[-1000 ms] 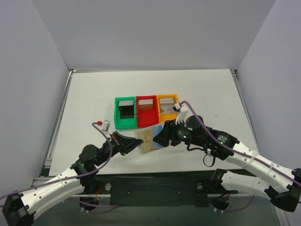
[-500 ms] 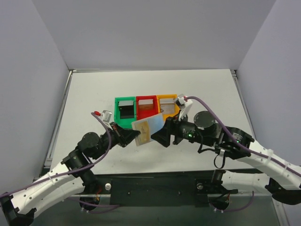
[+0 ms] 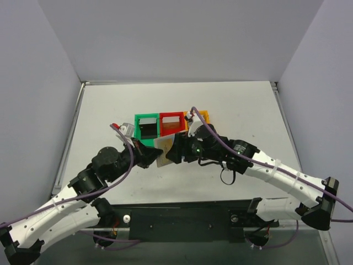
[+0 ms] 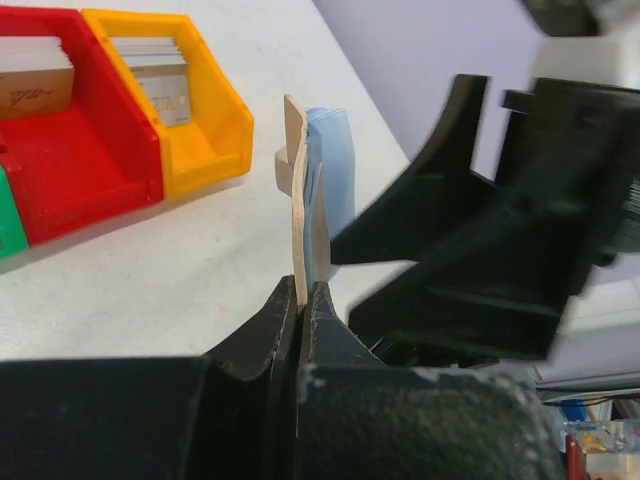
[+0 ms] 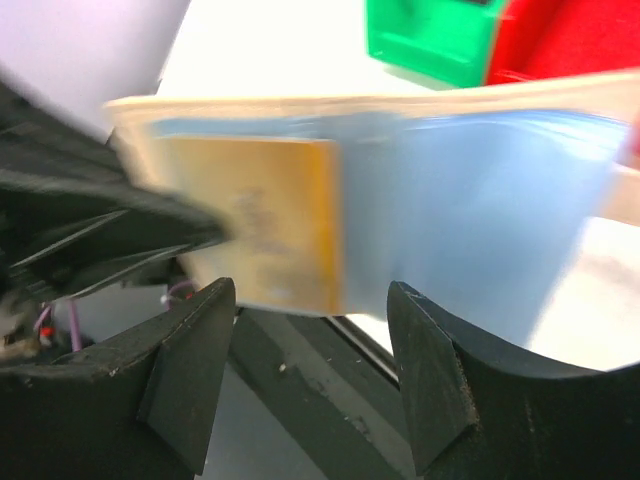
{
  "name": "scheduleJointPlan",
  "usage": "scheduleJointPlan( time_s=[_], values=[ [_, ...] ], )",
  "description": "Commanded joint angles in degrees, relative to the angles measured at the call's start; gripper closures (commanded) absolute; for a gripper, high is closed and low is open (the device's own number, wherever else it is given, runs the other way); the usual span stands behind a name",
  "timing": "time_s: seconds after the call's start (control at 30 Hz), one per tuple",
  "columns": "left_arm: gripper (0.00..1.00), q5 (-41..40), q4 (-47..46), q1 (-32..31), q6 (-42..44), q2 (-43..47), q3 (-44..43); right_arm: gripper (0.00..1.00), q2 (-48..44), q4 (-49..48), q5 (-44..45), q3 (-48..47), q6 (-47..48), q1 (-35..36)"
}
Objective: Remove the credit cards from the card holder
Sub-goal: Remove the credit card from the card holder.
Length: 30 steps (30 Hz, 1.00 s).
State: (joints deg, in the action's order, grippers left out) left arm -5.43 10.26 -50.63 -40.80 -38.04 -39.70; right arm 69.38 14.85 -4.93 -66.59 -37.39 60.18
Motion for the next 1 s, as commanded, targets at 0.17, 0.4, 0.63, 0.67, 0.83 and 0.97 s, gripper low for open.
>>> scheduleJointPlan(
  time_s=[0.17,0.4,0.63,0.67,0.83,0.97],
  values=[
    [1.00,5.4,-12.6,0.0,-3.2,7.4,3.1,0.42,-8.5,-5.6,-6.8,5.6,-0.1,-9.0],
    [1.00,6.9,-11.8,0.0,-3.8,8.5,3.4,0.42,-15.4,-4.3,-9.9,0.5,1.6,-9.0],
    [1.00,7.0,-12.7,0.1,-3.9,8.3,3.4,0.42,-16.8,-8.0,-19.3,-2.1,-1.3,-8.6],
    [1.00,7.3,-13.9,0.1,-4.1,8.4,3.8,0.42,-16.4,-9.0,-19.9,-1.9,-2.2,-8.3],
    [1.00,9.1,-19.2,0.1,-6.3,8.3,5.3,0.42,-13.7,-13.1,-21.1,2.1,-4.0,-6.9],
    [1.00,11.1,-22.5,0.1,-7.7,8.5,6.4,0.42,-13.0,-14.3,-20.9,3.3,-4.4,-6.9]
  ],
)
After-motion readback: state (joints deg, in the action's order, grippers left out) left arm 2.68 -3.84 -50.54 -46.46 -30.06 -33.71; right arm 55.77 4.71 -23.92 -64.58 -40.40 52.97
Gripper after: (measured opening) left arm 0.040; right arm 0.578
